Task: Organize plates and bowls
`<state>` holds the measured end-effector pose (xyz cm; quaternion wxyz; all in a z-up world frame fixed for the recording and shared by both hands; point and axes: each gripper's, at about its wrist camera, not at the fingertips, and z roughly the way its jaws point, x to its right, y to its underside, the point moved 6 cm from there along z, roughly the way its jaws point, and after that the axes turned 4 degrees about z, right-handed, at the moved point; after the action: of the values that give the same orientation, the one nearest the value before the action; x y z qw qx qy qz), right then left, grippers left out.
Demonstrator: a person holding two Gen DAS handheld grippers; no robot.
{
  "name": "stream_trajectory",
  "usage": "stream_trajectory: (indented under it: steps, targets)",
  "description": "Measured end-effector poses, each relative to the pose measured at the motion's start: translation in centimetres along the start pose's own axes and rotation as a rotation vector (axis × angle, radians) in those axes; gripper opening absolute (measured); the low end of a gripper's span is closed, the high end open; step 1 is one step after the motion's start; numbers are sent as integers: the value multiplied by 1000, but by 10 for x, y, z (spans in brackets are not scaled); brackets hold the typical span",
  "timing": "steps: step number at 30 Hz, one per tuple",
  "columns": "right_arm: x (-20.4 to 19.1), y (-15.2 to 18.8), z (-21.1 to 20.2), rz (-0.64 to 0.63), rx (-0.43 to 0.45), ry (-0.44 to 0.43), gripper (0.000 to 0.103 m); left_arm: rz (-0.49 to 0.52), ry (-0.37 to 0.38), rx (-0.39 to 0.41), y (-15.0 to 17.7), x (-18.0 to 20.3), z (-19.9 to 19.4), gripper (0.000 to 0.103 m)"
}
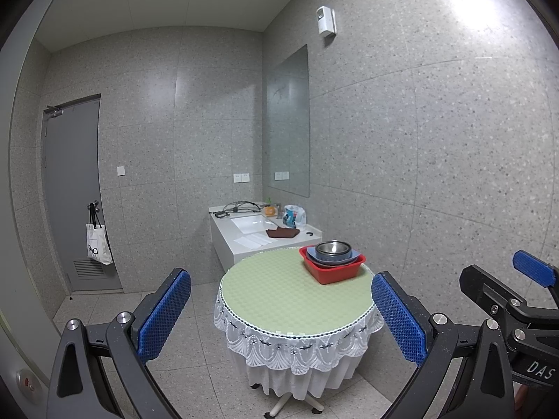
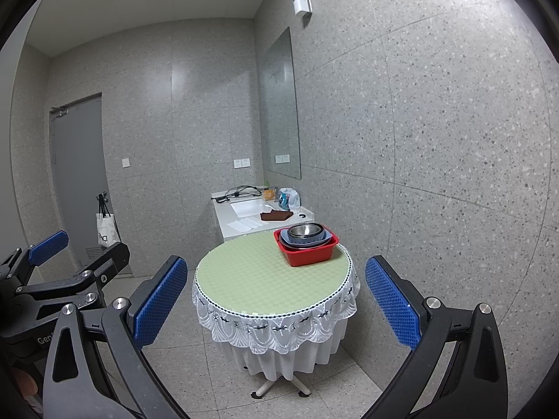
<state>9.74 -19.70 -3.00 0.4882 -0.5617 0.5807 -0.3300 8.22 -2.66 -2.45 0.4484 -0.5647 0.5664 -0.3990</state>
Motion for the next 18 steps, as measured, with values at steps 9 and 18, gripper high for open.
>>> stream_trajectory:
  steps: [9,18]
  targets:
    - [1,1,2,1,-5,-4,103,-1,-2,-2,0,0,1,102]
    - [0,2,10,1,-11,-4,103,-5,-1,-8,2,-2,11,102]
